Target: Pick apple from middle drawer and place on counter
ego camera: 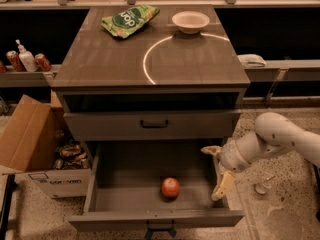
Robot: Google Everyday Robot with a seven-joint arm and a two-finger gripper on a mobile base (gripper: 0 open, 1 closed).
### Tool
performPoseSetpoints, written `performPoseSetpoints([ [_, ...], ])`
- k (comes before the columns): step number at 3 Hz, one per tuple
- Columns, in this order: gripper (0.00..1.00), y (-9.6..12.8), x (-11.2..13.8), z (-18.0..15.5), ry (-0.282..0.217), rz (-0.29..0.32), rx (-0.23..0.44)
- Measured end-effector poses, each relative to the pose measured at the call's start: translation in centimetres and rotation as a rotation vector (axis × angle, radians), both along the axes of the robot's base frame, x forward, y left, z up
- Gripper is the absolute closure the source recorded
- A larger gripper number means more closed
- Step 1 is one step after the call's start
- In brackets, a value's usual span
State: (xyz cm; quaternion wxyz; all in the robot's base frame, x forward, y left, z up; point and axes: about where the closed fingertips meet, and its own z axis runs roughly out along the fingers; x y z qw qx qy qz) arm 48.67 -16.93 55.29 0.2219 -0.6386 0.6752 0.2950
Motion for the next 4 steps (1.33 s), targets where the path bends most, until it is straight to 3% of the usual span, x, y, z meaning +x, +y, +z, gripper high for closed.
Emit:
performPoseSetpoints([
  [2,0.00,2.7,2.6,-5.7,-0.045,0.024,-0.034],
  [4,0.00,6.2,4.6,-9.0,-0.071,-0.017,0.006],
])
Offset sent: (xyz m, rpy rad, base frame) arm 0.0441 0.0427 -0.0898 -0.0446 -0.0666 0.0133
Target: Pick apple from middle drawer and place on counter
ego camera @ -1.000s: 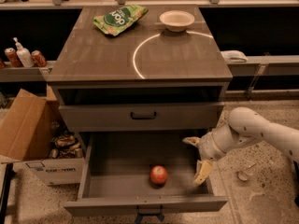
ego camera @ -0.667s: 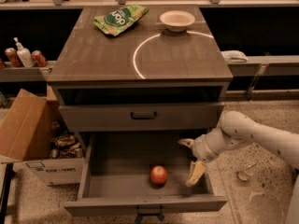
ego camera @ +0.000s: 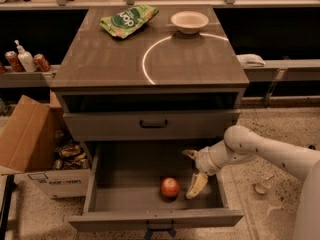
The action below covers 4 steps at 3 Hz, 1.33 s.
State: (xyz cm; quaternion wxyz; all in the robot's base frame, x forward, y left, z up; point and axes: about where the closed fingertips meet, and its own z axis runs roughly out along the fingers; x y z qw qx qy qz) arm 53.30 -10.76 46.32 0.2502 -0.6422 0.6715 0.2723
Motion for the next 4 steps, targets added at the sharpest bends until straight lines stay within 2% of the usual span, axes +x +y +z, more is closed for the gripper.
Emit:
performPoseSetpoints([
  [2,0.00,3.0,1.0,-3.0,-0.012,0.017,0.002],
  [4,0.00,4.2,0.8,-5.6,-0.046,0.026,0.038],
])
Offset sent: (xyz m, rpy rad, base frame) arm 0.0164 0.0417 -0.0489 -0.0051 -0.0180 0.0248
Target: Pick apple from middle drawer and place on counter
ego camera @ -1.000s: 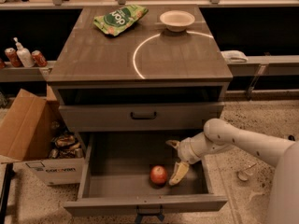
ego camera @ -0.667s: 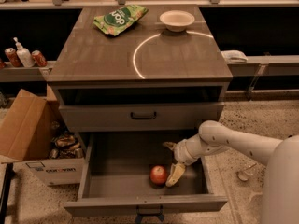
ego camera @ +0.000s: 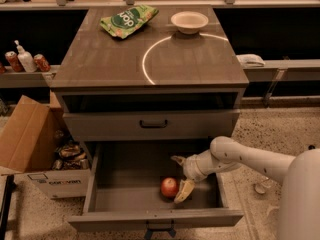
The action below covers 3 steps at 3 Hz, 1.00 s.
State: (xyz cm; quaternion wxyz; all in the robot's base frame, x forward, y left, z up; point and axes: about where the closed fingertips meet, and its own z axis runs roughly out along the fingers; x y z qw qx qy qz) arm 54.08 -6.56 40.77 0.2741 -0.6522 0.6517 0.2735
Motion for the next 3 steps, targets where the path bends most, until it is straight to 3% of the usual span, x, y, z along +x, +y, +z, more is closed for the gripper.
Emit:
performPoseSetpoints([
  [3,0.00,1.0,-0.4,-2.7,0.021,0.003,0.090],
])
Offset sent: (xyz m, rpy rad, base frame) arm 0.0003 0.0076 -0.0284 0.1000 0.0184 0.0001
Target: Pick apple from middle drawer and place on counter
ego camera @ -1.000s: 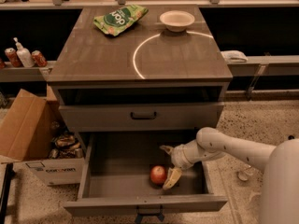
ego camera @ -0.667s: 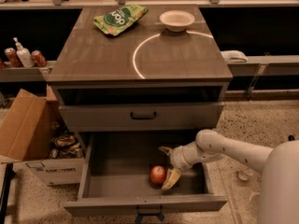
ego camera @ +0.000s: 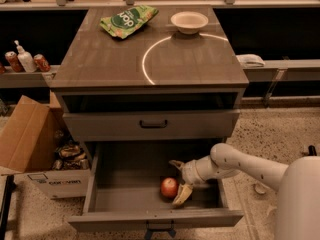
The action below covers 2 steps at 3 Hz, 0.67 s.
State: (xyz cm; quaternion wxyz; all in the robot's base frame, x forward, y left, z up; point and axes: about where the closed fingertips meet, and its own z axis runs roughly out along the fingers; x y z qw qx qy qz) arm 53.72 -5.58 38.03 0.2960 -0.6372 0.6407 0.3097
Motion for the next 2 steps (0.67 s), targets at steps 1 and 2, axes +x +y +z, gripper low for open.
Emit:
performPoseSetpoints([
  [1,0.19,0.14,-0.35,-0.19,-0.002,-0.001,0.011],
  [2,0.43,0.26,-0.59,-0.40,-0.001,0.002,0.013],
])
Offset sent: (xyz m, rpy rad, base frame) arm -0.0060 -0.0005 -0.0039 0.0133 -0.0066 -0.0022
